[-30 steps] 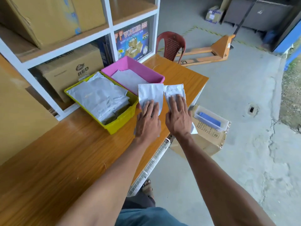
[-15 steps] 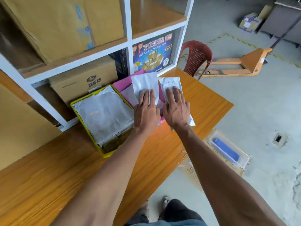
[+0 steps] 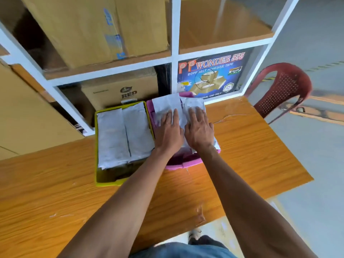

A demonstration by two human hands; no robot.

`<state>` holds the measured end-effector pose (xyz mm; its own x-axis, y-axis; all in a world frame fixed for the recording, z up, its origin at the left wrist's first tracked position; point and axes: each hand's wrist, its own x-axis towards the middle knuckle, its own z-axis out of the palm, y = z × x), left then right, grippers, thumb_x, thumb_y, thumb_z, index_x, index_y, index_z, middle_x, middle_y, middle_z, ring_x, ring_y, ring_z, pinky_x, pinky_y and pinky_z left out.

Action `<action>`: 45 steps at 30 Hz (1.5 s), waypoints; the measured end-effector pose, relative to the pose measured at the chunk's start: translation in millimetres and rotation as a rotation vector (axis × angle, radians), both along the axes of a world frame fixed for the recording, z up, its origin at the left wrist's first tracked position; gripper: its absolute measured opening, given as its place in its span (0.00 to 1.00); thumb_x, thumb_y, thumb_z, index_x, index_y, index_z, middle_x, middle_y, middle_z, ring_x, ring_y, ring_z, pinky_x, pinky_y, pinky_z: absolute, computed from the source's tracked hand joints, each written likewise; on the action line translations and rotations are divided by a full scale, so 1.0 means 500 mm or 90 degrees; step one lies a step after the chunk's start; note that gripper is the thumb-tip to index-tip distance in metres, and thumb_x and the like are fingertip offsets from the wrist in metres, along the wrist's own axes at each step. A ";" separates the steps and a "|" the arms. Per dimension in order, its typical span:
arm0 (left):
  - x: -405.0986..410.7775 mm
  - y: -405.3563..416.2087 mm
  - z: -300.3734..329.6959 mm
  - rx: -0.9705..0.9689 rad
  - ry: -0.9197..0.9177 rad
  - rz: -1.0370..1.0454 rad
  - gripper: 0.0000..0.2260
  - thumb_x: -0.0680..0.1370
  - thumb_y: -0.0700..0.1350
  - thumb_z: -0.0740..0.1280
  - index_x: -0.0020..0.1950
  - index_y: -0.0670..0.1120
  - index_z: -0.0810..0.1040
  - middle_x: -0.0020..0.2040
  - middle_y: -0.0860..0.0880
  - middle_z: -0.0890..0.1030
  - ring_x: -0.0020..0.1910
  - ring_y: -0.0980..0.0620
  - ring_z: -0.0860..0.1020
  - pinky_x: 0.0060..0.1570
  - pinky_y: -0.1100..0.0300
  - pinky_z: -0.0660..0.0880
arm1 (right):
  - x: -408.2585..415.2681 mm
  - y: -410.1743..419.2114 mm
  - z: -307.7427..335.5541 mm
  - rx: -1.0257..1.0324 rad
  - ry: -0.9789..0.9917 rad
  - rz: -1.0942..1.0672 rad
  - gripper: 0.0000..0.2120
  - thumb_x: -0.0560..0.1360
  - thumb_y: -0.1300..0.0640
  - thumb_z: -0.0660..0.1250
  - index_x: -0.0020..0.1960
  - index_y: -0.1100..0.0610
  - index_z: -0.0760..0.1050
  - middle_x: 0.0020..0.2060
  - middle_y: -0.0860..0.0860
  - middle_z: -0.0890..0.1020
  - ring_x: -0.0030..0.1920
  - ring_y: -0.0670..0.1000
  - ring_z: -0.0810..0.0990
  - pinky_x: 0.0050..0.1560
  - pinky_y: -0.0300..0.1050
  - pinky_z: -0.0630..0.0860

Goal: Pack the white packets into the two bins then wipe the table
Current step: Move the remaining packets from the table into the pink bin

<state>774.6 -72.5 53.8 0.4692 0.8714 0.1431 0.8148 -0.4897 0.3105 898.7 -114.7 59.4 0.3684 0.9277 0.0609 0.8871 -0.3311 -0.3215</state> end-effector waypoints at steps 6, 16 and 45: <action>0.041 0.010 -0.007 -0.059 0.043 0.092 0.30 0.87 0.52 0.57 0.86 0.43 0.54 0.85 0.41 0.59 0.84 0.42 0.56 0.76 0.43 0.69 | 0.037 0.040 -0.023 -0.029 0.008 0.086 0.31 0.84 0.47 0.56 0.85 0.49 0.52 0.85 0.53 0.53 0.85 0.56 0.50 0.78 0.62 0.61; 0.048 0.040 -0.071 -0.122 0.115 0.121 0.27 0.87 0.50 0.55 0.85 0.46 0.55 0.85 0.43 0.57 0.85 0.41 0.50 0.81 0.40 0.54 | 0.041 0.084 -0.085 -0.107 -0.002 0.174 0.34 0.85 0.48 0.59 0.85 0.51 0.46 0.85 0.57 0.47 0.85 0.60 0.45 0.76 0.63 0.64; 0.064 0.117 -0.177 -0.043 0.049 0.132 0.32 0.85 0.55 0.43 0.87 0.42 0.50 0.86 0.38 0.46 0.85 0.37 0.40 0.83 0.38 0.43 | 0.086 0.192 -0.223 0.102 0.098 0.267 0.29 0.85 0.59 0.54 0.84 0.64 0.55 0.82 0.68 0.53 0.84 0.67 0.49 0.84 0.63 0.46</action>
